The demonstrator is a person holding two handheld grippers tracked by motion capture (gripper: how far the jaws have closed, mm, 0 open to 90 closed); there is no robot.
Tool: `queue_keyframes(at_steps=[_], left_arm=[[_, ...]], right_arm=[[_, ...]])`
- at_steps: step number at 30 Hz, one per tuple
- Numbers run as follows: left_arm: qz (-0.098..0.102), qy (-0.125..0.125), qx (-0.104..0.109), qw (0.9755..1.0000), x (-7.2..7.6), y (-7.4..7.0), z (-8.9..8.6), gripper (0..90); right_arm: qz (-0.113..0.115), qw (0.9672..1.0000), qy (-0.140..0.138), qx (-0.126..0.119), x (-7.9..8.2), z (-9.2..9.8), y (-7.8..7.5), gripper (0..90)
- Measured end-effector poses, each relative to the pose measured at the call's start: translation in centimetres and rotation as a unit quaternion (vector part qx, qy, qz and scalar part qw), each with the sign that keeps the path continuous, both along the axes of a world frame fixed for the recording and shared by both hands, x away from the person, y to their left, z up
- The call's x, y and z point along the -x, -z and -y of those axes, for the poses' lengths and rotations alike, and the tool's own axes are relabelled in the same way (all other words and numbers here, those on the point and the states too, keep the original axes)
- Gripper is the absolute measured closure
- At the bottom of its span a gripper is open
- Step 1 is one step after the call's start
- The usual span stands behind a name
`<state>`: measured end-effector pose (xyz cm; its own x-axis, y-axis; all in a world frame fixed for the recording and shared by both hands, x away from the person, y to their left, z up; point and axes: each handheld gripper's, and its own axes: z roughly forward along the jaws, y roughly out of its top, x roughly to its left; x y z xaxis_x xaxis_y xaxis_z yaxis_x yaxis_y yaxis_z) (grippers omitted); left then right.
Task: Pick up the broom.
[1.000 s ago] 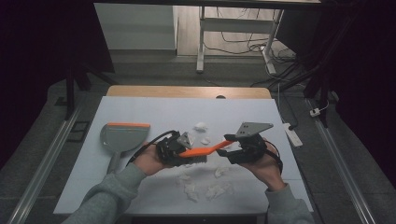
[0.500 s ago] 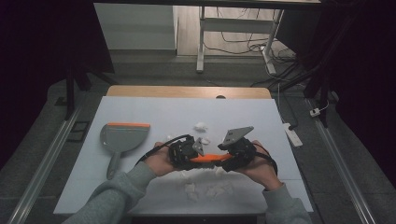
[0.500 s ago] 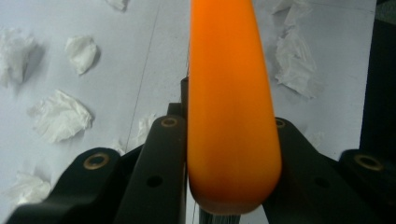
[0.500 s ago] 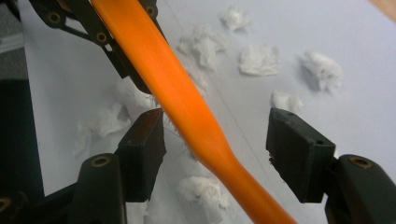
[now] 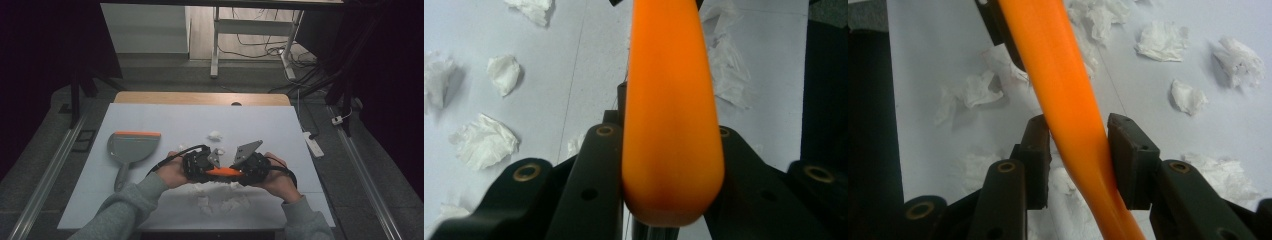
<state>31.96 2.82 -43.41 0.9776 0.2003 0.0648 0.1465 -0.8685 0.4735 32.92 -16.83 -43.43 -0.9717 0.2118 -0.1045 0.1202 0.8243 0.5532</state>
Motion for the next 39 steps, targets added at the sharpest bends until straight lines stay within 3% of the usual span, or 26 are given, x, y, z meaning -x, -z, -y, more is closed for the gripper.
queue_keyframes(at_steps=[4,6,7,8,9,11,12,13,14,15,18,21,26,31,36,39], left_arm=[[-0.001,0.0,0.008,1.0,-0.3,-0.1,-0.3,76.8],[-0.003,-0.012,0.022,0.9997,-0.4,-0.1,-0.5,76.1],[0.0,-0.017,0.029,0.9994,-0.5,-0.2,-0.7,72.7],[0.019,-0.035,0.043,0.9983,-0.5,-0.3,-1.0,67.9],[0.019,-0.035,0.043,0.9983,-0.5,-0.3,-1.0,60.8],[0.04,-0.065,0.06,0.9953,-0.4,-0.5,-1.5,42.0],[0.051,-0.083,0.065,0.9931,-0.3,-0.6,-1.8,35.4],[0.065,-0.101,0.069,0.9903,-0.2,-0.7,-2.2,35.4],[0.074,-0.127,0.083,0.9856,0.2,-1.1,-3.1,29.4],[0.074,-0.127,0.083,0.9856,0.2,-1.1,-3.1,28.3],[0.08,-0.162,0.097,0.9787,1.1,-1.2,-5.1,27.3],[0.082,-0.204,0.111,0.9692,2.2,-0.6,-7.2,26.4],[0.079,-0.241,0.118,0.9601,4.0,0.5,-10.7,25.6],[0.072,-0.284,0.132,0.947,5.4,1.6,-14.0,25.6],[0.084,-0.324,0.142,0.9315,6.8,2.8,-16.7,26.4],[0.072,-0.343,0.16,0.9228,7.2,3.7,-18.1,26.7]], right_arm=[[0.009,0.9999,-0.005,0.002,0.1,-0.1,-0.1,65.1],[0.013,0.9999,-0.002,0.002,0.2,-0.1,-0.2,65.5],[0.01,0.9999,0.006,-0.002,0.1,0.0,-0.3,65.8],[0.012,0.9998,0.011,-0.007,0.0,0.2,-0.5,66.3],[0.012,0.9997,0.017,-0.012,0.0,0.3,-0.6,66.9],[0.018,0.9992,0.031,-0.016,-0.2,0.5,-0.7,67.1],[0.02,0.9989,0.038,-0.017,-0.3,0.6,-0.7,67.1],[0.02,0.9989,0.038,-0.017,-0.3,0.6,-0.7,67.1],[0.023,0.9984,0.048,-0.022,-0.4,0.8,-0.7,67.1],[0.023,0.9984,0.048,-0.022,-0.4,0.8,-0.7,67.1],[0.024,0.9972,0.061,-0.036,-0.7,1.1,-0.7,67.1],[0.028,0.9963,0.072,-0.039,-0.8,1.3,-0.7,67.2],[0.03,0.9946,0.089,-0.045,-1.1,1.7,-0.8,67.3],[0.029,0.9923,0.106,-0.058,-1.3,2.2,-1.0,67.3],[0.03,0.9889,0.128,-0.068,-1.6,2.9,-1.2,67.3],[0.034,0.9872,0.138,-0.072,-1.7,3.2,-1.3,67.3]])
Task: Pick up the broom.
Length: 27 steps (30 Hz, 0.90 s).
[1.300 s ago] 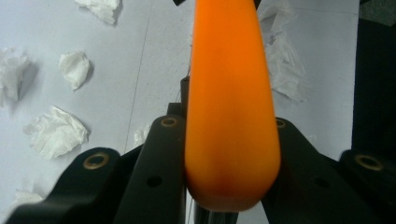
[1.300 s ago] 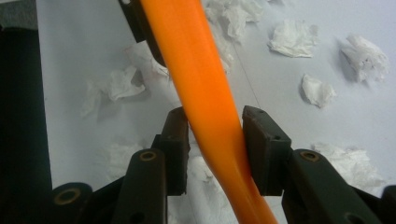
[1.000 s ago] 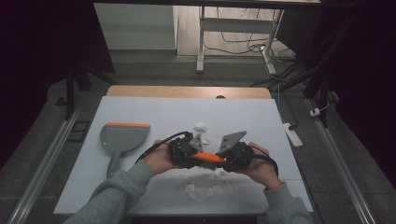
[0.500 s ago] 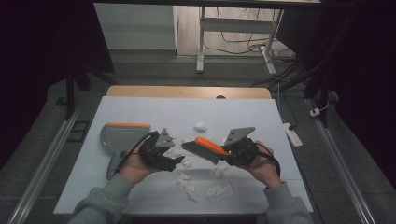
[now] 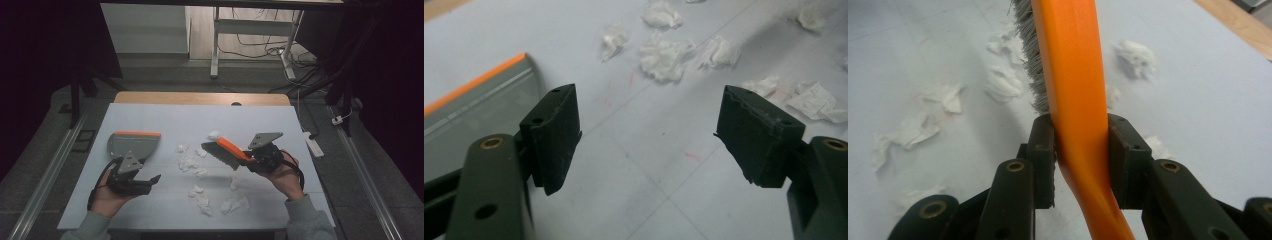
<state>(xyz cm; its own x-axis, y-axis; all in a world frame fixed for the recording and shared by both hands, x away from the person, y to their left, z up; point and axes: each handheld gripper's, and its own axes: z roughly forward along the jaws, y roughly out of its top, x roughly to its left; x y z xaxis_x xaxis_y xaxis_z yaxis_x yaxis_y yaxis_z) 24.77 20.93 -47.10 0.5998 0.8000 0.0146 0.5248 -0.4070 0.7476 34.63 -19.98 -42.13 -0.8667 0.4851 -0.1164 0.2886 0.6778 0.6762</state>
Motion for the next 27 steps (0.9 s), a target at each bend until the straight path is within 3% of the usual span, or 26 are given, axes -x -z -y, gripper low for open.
queue_keyframes(at_steps=[5,10,12,13,22,27], left_arm=[[-0.006,-0.029,0.006,0.9995,0.7,1.4,-1.6,27.2],[-0.006,-0.044,0.013,0.9989,0.7,2.0,-2.7,27.5],[-0.007,-0.044,0.018,0.9988,0.6,2.1,-2.8,27.5],[-0.007,-0.044,0.019,0.9988,0.6,2.2,-2.8,27.5],[-0.012,-0.027,0.004,0.9995,0.3,2.9,-2.3,28.0],[-0.013,-0.03,0.005,0.9995,0.3,3.1,-2.4,28.0]], right_arm=[[0.006,0.9997,0.022,-0.005,-0.4,0.9,-0.2,67.3],[0.013,0.9987,0.048,-0.01,-0.7,2.4,-1.0,67.3],[0.015,0.9984,0.054,-0.012,-0.8,2.6,-1.1,67.3],[0.019,0.9972,0.071,-0.015,-1.0,3.2,-1.5,67.3],[0.023,0.9917,0.125,-0.022,-1.9,5.5,-1.8,67.3],[0.021,0.9911,0.13,-0.016,-2.1,5.7,-1.7,67.3]])
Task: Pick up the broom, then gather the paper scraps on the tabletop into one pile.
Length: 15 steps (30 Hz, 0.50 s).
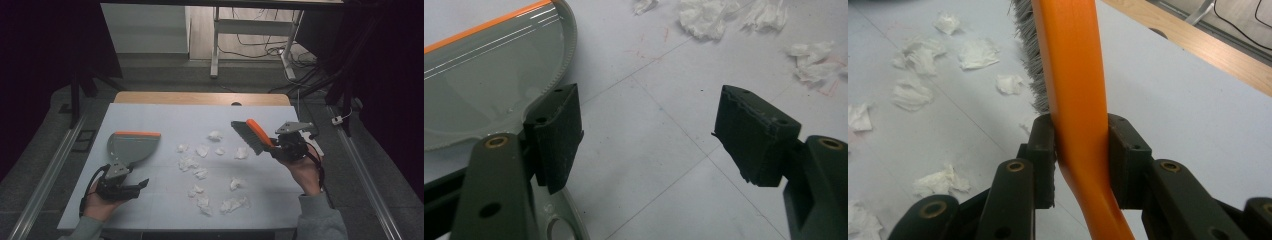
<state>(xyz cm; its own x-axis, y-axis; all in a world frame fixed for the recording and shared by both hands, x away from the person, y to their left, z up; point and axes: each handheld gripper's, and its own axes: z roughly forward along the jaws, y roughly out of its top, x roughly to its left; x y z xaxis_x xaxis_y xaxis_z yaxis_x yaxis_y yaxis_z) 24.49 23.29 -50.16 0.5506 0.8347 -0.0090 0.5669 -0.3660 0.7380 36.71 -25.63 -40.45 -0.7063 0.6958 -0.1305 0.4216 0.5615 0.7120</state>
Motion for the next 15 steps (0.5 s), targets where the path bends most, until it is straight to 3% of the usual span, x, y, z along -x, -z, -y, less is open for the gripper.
queue_keyframes(at_steps=[9,12,15], left_arm=[[0.002,0.002,0.004,1.0,0.2,0.0,-0.1,27.9],[0.001,0.003,0.006,1.0,0.0,0.0,0.0,27.9],[0.002,0.009,0.005,0.9999,0.0,0.0,0.2,27.9]], right_arm=[[-0.006,0.9996,0.023,0.017,-0.7,-0.1,0.5,67.5],[-0.008,0.9992,0.028,0.027,-1.4,0.0,0.8,67.5],[-0.024,0.9985,0.037,0.032,-2.5,0.1,1.3,67.5]])
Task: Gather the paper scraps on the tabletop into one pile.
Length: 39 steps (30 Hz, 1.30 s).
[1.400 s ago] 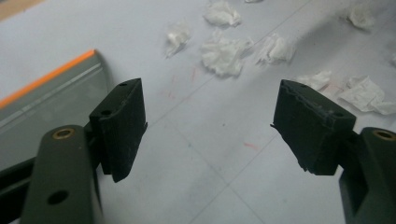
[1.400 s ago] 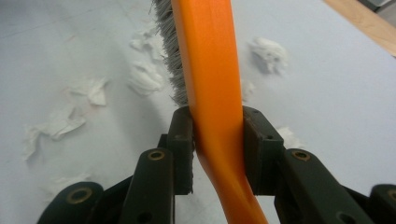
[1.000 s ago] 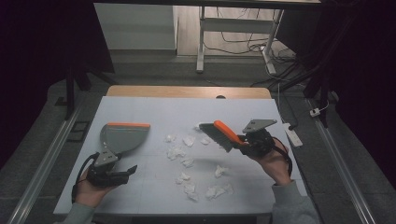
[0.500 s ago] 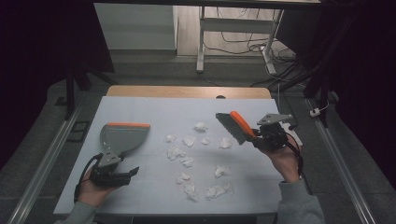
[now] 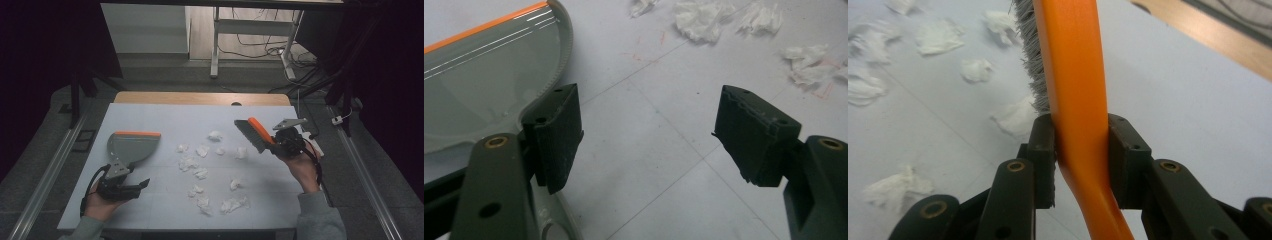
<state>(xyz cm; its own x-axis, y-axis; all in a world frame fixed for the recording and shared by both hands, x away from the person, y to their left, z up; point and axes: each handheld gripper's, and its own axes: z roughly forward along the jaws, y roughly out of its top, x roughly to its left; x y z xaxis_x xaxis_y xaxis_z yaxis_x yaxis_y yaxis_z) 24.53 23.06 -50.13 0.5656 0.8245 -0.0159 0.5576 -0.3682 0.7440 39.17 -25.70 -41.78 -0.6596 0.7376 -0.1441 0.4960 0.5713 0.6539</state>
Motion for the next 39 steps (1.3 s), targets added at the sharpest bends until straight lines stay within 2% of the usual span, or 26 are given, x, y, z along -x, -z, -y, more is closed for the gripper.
queue_keyframes(at_steps=[4,5,6,8,9,10,14,15,17,18,19,23,24,25,27,29,30,31,33,34,36,39], left_arm=[[-0.003,0.005,0.001,1.0,-0.3,0.2,0.0,27.9],[-0.004,0.005,0.003,1.0,-0.3,0.2,0.0,27.9],[-0.005,0.006,0.005,1.0,-0.4,0.2,0.0,27.9],[-0.006,0.009,0.008,0.9999,-0.4,0.2,0.0,28.0],[-0.005,0.01,0.008,0.9999,-0.4,0.2,0.0,28.0],[-0.004,0.012,0.009,0.9999,-0.4,0.2,0.0,28.0],[-0.002,0.015,0.01,0.9998,-0.3,0.1,0.0,28.0],[-0.002,0.015,0.011,0.9998,-0.2,0.1,0.0,28.0],[-0.001,0.015,0.012,0.9998,-0.2,0.1,-0.1,28.0],[-0.001,0.015,0.013,0.9998,-0.2,0.1,-0.1,28.0],[-0.002,0.016,0.015,0.9998,-0.3,0.1,-0.2,28.1],[-0.003,0.017,0.016,0.9997,-0.3,0.2,-0.2,28.2],[-0.003,0.017,0.016,0.9997,-0.3,0.2,-0.2,28.1],[-0.003,0.018,0.017,0.9997,-0.3,0.2,-0.1,28.1],[-0.004,0.019,0.017,0.9997,-0.3,0.2,-0.1,28.2],[-0.004,0.02,0.016,0.9997,-0.3,0.2,0.0,28.2],[-0.004,0.02,0.016,0.9997,-0.3,0.2,0.0,28.2],[-0.004,0.021,0.016,0.9996,-0.3,0.2,0.1,28.2],[-0.005,0.022,0.016,0.9996,-0.3,0.2,0.1,28.2],[-0.005,0.022,0.016,0.9996,-0.3,0.2,0.1,28.2],[-0.005,0.022,0.016,0.9996,-0.3,0.2,0.1,28.2],[-0.005,0.021,0.017,0.9996,-0.3,0.2,0.0,28.2]], right_arm=[[-0.02,0.9997,0.012,0.01,-1.2,0.1,0.9,67.5],[-0.028,0.999,0.015,0.03,-1.7,-0.1,1.4,67.5],[-0.028,0.999,0.015,0.03,-1.7,-0.1,1.4,67.5],[-0.041,0.998,0.014,0.046,-2.2,-0.4,1.8,67.5],[-0.054,0.9962,0.019,0.066,-2.8,-0.7,2.2,67.5],[-0.054,0.9962,0.019,0.066,-2.8,-0.7,2.2,67.5],[-0.071,0.9918,0.026,0.103,-4.4,-1.8,2.4,67.5],[-0.076,0.9894,0.026,0.121,-5.1,-2.4,2.4,67.5],[-0.078,0.9882,0.026,0.129,-5.4,-2.8,2.5,67.5],[-0.082,0.9866,0.024,0.139,-5.7,-3.2,2.6,67.5],[-0.082,0.9836,0.016,0.16,-5.9,-4.0,2.9,67.7],[-0.083,0.9817,0.001,0.171,-5.4,-5.4,3.1,67.7],[-0.08,0.9802,-0.006,0.181,-5.0,-5.9,3.1,67.7],[-0.079,0.9772,-0.02,0.196,-4.3,-6.7,3.2,67.7],[-0.078,0.9768,-0.028,0.198,-3.9,-7.1,3.2,67.7],[-0.078,0.9757,-0.054,0.198,-2.7,-8.0,3.4,67.9],[-0.078,0.9757,-0.054,0.198,-2.7,-8.0,3.4,67.9],[-0.077,0.9739,-0.062,0.204,-2.2,-8.4,3.4,69.3],[-0.088,0.9757,-0.085,0.182,-1.3,-8.9,3.1,70.2],[-0.088,0.9757,-0.085,0.182,-1.3,-8.9,3.1,70.2],[-0.095,0.979,-0.095,0.154,-1.2,-8.9,2.6,70.2],[-0.089,0.9801,-0.092,0.152,-1.5,-8.8,2.4,70.3]])
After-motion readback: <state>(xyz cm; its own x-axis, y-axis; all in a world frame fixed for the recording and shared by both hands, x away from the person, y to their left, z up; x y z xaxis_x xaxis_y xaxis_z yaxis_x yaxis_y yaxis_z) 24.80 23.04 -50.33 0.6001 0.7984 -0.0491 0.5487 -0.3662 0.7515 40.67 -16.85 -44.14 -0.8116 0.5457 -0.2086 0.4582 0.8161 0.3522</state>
